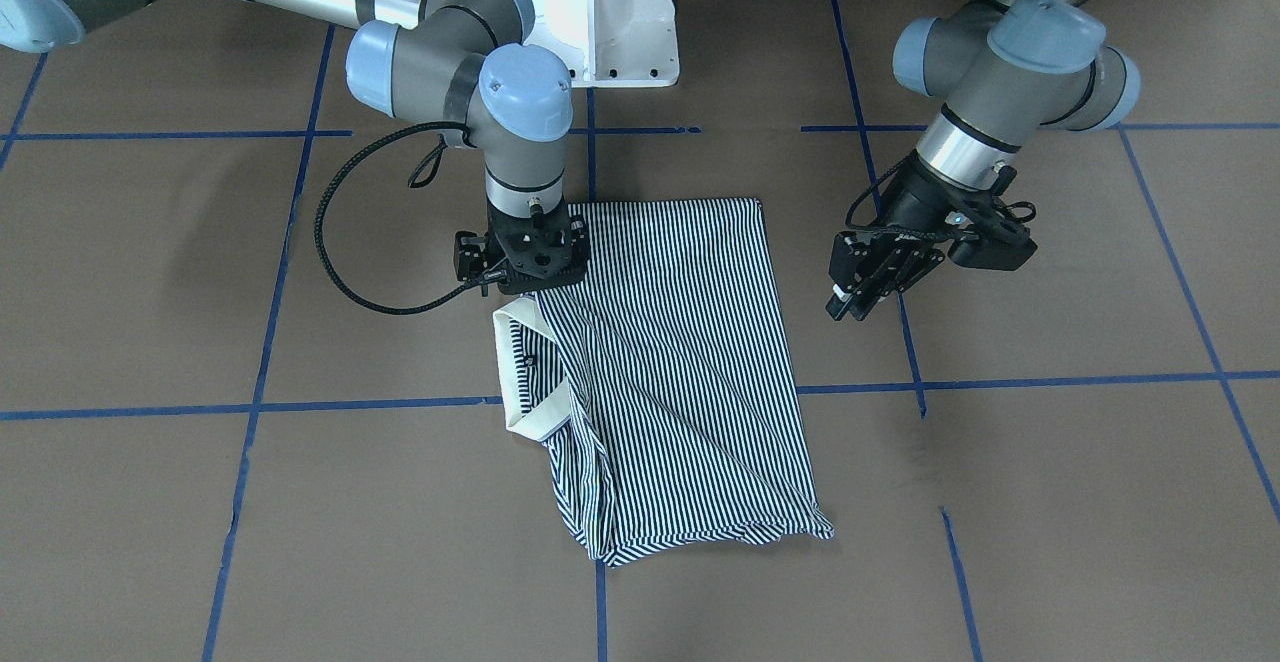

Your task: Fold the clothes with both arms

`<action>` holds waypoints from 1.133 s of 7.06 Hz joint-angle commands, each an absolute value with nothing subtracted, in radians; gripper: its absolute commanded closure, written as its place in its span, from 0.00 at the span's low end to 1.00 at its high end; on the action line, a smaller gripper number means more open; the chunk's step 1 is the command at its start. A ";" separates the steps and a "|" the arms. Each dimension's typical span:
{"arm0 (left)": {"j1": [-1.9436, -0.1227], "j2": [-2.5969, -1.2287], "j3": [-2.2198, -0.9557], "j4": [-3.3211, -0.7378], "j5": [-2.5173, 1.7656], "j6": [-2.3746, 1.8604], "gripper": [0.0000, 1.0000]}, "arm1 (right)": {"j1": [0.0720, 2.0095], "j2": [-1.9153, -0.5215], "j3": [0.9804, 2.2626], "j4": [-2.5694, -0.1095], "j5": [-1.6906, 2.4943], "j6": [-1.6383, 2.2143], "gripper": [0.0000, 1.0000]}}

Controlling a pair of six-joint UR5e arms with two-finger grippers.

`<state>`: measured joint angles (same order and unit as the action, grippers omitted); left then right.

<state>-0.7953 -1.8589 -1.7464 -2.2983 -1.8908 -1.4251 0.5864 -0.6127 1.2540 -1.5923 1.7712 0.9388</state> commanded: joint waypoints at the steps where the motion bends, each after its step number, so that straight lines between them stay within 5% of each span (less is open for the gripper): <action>1: -0.795 -1.835 -1.772 -2.298 -1.891 -1.425 0.61 | 0.618 -0.558 1.100 -1.499 1.769 0.934 0.00; 4: -0.795 -1.835 -1.776 -2.298 -1.891 -1.425 0.61 | 0.661 -0.545 1.013 -1.453 1.776 0.895 0.00; 8: -0.795 -1.833 -1.787 -2.298 -1.891 -1.425 0.61 | 0.738 -0.577 1.081 -1.463 1.877 0.883 0.00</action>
